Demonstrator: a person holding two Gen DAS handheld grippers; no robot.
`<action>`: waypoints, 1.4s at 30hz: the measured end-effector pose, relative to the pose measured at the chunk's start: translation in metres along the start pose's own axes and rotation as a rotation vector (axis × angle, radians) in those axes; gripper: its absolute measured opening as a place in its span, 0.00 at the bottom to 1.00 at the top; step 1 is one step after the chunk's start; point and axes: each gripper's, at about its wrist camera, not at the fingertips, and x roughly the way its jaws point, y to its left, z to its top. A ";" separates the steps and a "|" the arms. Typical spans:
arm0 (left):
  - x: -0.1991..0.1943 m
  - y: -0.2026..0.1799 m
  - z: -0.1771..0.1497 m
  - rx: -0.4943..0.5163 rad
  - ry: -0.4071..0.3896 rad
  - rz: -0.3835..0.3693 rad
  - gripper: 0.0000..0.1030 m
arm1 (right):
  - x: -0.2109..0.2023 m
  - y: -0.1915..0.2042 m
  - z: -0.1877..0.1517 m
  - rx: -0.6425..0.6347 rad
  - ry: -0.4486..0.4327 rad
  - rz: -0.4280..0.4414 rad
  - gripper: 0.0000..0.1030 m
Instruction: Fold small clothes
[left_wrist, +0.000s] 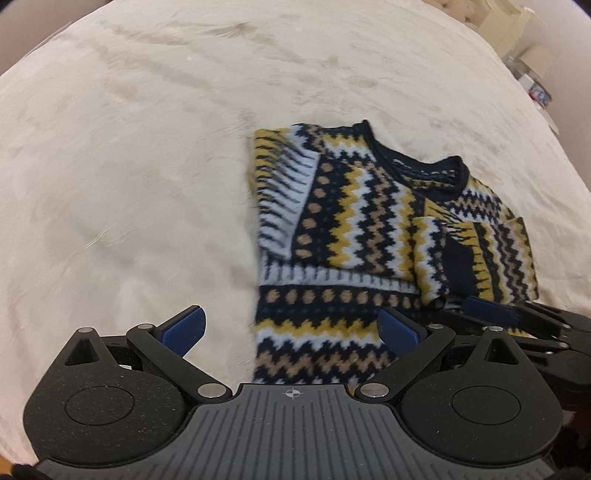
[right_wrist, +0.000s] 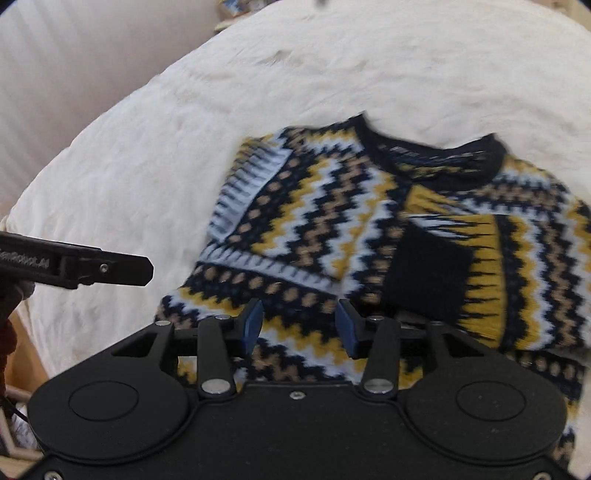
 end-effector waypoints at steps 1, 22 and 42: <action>0.001 -0.004 0.001 0.008 -0.003 -0.002 0.98 | -0.004 -0.007 -0.001 0.030 -0.022 -0.015 0.52; 0.015 -0.034 -0.006 0.072 0.048 0.082 0.98 | 0.029 -0.072 0.028 0.305 0.015 0.224 0.53; 0.071 -0.124 -0.017 0.377 -0.015 0.063 0.98 | -0.033 -0.144 -0.005 0.394 -0.006 0.065 0.53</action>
